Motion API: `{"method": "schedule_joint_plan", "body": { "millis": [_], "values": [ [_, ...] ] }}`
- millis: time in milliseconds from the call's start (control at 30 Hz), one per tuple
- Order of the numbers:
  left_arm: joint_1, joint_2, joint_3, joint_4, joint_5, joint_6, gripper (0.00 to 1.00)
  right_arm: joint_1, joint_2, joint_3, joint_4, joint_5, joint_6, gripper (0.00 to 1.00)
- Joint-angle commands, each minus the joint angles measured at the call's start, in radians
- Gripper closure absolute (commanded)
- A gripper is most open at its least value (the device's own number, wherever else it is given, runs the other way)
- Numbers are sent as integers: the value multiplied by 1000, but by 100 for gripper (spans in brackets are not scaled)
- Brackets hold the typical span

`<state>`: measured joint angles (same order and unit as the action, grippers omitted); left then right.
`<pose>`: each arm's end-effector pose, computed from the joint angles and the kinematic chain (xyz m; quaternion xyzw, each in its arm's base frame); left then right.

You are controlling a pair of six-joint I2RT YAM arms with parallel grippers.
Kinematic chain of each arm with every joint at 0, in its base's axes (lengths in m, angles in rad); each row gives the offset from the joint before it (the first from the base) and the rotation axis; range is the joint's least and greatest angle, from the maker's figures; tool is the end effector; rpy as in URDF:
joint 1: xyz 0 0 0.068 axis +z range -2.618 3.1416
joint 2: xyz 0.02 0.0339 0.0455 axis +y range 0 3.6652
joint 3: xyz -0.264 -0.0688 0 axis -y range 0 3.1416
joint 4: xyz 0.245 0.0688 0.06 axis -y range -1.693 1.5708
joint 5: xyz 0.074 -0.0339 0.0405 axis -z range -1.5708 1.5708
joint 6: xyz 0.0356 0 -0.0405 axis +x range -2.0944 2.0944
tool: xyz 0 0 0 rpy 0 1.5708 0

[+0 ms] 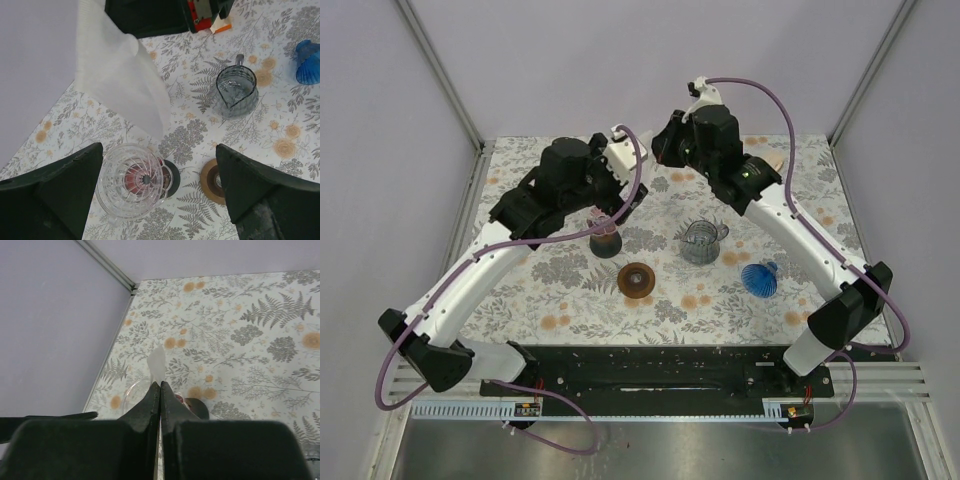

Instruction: Place the coffee filter in the dripper

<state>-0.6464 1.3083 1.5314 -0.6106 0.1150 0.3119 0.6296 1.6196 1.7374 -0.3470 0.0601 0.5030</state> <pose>0.2198 -0.1709 0.4399 0.4105 0.7206 -0.1397 0.5411 0.3050 0.2196 0.4407 -0.0309 0.7826 0.3135 0.5370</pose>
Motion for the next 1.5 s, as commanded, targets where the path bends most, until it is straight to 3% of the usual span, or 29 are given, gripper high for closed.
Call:
{"method": "schedule_joint_plan", "body": {
  "millis": [0,100,233,400,500,700,833,900,967,1033,1133,1167,1367,1467],
  "values": [
    [-35,29,26,80,-159,76,1,39,-41,-10,105,-16,75,100],
    [-39,49,26,126,-250,92,1,53,-40,-9,102,-14,72,100],
    [-39,57,3,186,-313,112,16,58,-36,-10,105,-14,71,100],
    [-39,40,-19,190,-311,122,20,59,-38,-13,103,-2,58,100],
    [-38,35,-24,198,-319,131,28,59,-33,-16,111,-11,63,100],
    [-38,51,-53,270,-416,177,54,61,-24,-16,118,-39,72,100],
    [-38,55,-74,295,-419,190,65,59,-23,-19,120,-51,68,100],
    [-39,57,-82,299,-419,191,79,59,-10,-18,126,-57,49,100],
    [-38,57,-83,290,-419,184,99,59,16,-6,132,-107,20,100],
    [-35,52,-82,275,-423,156,100,61,42,20,112,-121,-24,100],
    [0,39,-57,249,-432,26,100,59,75,33,108,-85,-81,66],
    [10,34,-44,236,-426,-28,100,61,86,33,114,-72,-95,60],
    [74,-4,6,135,-362,-298,100,94,161,76,105,-83,-116,43],
    [83,-29,-28,104,-371,-370,100,157,145,56,111,9,-164,37]
  ]
}}
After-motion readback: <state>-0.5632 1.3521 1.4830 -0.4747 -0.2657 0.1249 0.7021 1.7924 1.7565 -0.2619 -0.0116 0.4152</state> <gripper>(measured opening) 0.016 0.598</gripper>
